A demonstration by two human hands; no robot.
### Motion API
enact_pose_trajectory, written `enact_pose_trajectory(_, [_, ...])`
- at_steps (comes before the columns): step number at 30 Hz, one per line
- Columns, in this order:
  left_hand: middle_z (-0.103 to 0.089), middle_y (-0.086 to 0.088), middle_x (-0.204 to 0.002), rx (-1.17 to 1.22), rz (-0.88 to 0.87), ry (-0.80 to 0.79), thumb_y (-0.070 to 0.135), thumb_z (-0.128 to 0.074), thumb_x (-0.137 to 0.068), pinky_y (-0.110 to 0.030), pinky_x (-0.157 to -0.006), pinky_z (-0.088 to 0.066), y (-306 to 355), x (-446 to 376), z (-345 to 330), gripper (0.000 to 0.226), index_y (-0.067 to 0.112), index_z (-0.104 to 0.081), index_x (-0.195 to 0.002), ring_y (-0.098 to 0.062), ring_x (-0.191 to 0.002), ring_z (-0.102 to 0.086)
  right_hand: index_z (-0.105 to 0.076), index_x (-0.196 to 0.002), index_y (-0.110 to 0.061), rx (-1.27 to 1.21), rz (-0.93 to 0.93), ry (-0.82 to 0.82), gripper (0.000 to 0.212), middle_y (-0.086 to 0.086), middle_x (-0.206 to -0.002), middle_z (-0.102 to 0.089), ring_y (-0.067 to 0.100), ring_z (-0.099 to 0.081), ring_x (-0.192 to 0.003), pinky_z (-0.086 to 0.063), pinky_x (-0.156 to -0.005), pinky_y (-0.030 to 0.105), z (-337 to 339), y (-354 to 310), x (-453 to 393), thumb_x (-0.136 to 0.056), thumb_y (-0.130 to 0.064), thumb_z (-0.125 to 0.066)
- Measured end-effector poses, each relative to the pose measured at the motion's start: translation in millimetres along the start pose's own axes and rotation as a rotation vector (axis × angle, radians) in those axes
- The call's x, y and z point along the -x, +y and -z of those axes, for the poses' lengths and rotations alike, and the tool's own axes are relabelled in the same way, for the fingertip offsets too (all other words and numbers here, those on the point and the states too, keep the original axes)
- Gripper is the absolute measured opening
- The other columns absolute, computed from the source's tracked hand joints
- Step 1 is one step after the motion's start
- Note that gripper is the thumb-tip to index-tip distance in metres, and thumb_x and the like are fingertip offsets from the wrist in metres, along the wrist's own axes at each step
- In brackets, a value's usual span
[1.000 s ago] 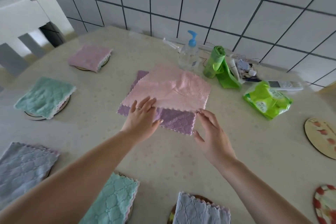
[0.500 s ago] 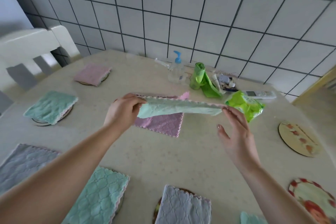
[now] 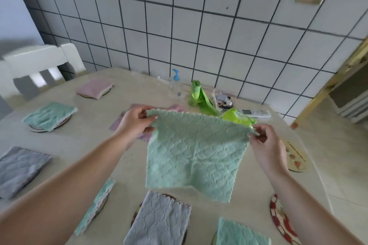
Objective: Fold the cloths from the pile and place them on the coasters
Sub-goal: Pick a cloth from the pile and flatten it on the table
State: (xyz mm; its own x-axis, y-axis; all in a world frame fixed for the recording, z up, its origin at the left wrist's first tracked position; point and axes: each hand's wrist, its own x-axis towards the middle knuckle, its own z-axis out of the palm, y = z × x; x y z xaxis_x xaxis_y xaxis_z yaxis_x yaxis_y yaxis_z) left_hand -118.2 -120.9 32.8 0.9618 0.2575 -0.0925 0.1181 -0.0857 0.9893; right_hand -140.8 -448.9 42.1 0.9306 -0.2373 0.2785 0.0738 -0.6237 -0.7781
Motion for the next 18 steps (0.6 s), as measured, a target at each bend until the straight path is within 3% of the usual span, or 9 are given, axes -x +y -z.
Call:
enact_pose_trajectory(2, [-0.058,-0.010,-0.089,0.031,0.007,-0.001,0.008,-0.065,-0.085,-0.020,-0.062,-0.056,5.7,3.4,-15.0,0.031,0.000,-0.059,-0.114,-0.016,-0.073,-0.063,-0.061,-0.114,-0.022,0.041,-0.030,-0.043,0.028,-0.003,-0.097,-0.063,0.017,-0.059,-0.085,-0.045,-0.073,0.028,9.7,6.2,-9.8,-0.087,-0.017,-0.060])
enact_pose_trajectory(4, [-0.060,-0.009,-0.092,0.045,-0.038,0.012,0.014,-0.064,-0.086,-0.026,-0.077,-0.056,19.7,7.2,-27.8,0.029,0.004,-0.060,-0.112,-0.019,-0.083,-0.066,-0.065,-0.111,-0.021,0.035,-0.020,-0.013,0.023,0.001,-0.101,-0.066,0.016,-0.058,-0.078,-0.043,-0.065,0.024,23.5,6.1,-21.3,-0.089,-0.018,-0.057])
enact_pose_trajectory(6, [-0.065,-0.004,-0.096,0.057,-0.099,0.012,0.018,-0.063,-0.087,-0.030,-0.082,-0.054,40.5,14.3,-38.4,0.014,0.016,-0.063,-0.101,-0.018,-0.088,-0.068,-0.066,-0.102,-0.023,-0.026,0.003,0.045,0.018,0.001,-0.099,-0.067,0.014,-0.057,-0.077,-0.040,-0.060,0.020,40.7,1.0,-29.6,-0.089,-0.016,-0.056])
enact_pose_trajectory(8, [-0.068,0.001,-0.094,0.038,-0.185,0.019,0.020,-0.061,-0.088,-0.025,-0.077,-0.055,59.8,23.8,-46.6,0.007,0.026,-0.063,-0.091,-0.013,-0.085,-0.070,-0.063,-0.097,-0.026,-0.068,0.043,0.095,0.013,-0.002,-0.099,-0.065,0.014,-0.058,-0.086,-0.042,-0.068,0.022,56.9,-0.9,-32.8,-0.089,-0.018,-0.056])
enact_pose_trajectory(11, [-0.068,0.004,-0.090,0.036,-0.281,0.029,0.017,-0.059,-0.090,-0.016,-0.071,-0.054,70.2,36.3,-53.4,0.010,0.026,-0.063,-0.089,-0.006,-0.080,-0.069,-0.060,-0.102,-0.031,-0.070,0.091,0.117,0.016,-0.012,-0.107,-0.062,0.014,-0.056,-0.104,-0.046,-0.087,0.036,72.0,5.3,-26.5,-0.090,-0.022,-0.055])
enact_pose_trajectory(14, [-0.065,0.002,-0.078,-0.066,-0.305,0.029,0.019,-0.059,-0.090,-0.021,-0.059,-0.050,51.0,46.8,-55.3,0.011,0.029,-0.063,-0.085,-0.006,-0.063,-0.063,-0.057,-0.106,-0.033,-0.124,0.064,0.056,0.018,-0.024,-0.116,-0.058,0.003,-0.053,-0.111,-0.043,-0.092,0.032,74.0,24.1,-6.3,-0.091,-0.025,-0.051])
enact_pose_trajectory(16, [-0.058,-0.002,-0.070,-0.152,-0.275,0.022,0.020,-0.060,-0.089,-0.029,-0.060,-0.040,23.7,53.5,-56.0,0.013,0.029,-0.062,-0.079,-0.013,-0.062,-0.053,-0.058,-0.105,-0.030,-0.167,0.035,-0.007,0.018,-0.024,-0.110,-0.061,-0.007,-0.054,-0.099,-0.042,-0.082,0.023,68.4,45.1,13.3,-0.092,-0.022,-0.049])
enact_pose_trajectory(18, [-0.052,-0.004,-0.066,-0.224,-0.222,-0.033,0.015,-0.059,-0.089,-0.030,-0.063,-0.034,-9.8,62.4,-57.2,0.016,0.025,-0.060,-0.077,-0.016,-0.066,-0.046,-0.058,-0.101,-0.027,-0.158,-0.014,-0.072,0.015,-0.015,-0.084,-0.064,-0.004,-0.050,-0.062,-0.037,-0.057,0.018,60.6,71.2,35.2,-0.092,-0.019,-0.049])
